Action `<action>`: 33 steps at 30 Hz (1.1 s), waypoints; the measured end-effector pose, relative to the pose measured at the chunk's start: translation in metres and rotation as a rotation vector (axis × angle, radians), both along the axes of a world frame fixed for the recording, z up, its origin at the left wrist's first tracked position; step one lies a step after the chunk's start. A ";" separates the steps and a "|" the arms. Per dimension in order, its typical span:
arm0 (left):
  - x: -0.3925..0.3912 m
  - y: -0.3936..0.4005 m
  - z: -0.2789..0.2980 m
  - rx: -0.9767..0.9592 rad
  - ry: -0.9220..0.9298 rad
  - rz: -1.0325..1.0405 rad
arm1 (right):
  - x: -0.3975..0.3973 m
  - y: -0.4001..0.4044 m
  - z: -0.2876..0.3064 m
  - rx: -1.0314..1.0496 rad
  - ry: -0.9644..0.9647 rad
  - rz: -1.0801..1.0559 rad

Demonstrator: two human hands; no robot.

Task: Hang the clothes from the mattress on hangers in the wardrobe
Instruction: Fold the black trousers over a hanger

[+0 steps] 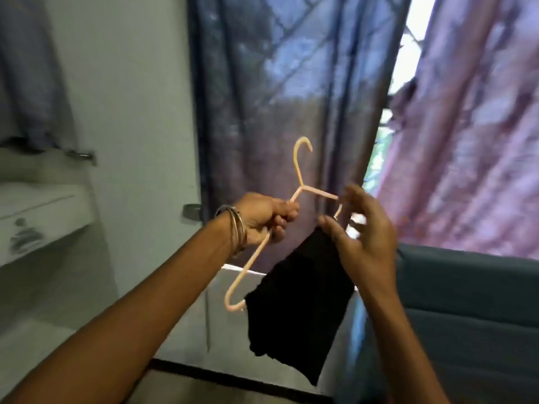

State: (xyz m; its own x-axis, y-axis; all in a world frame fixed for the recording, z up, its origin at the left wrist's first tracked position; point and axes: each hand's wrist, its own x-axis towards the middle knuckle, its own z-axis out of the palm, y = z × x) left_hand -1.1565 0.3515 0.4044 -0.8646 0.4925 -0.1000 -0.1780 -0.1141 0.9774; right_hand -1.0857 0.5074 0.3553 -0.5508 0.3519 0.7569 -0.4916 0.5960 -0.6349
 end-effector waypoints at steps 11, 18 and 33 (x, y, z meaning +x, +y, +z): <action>-0.059 -0.236 0.072 0.387 -0.104 0.499 | -0.038 -0.265 0.027 0.116 -0.600 0.849; -0.078 -0.368 0.127 0.121 0.139 0.786 | -0.110 -0.385 0.089 0.285 -0.269 0.623; -0.115 -0.591 0.251 -0.141 0.661 1.302 | -0.233 -0.570 0.235 0.578 -0.023 0.881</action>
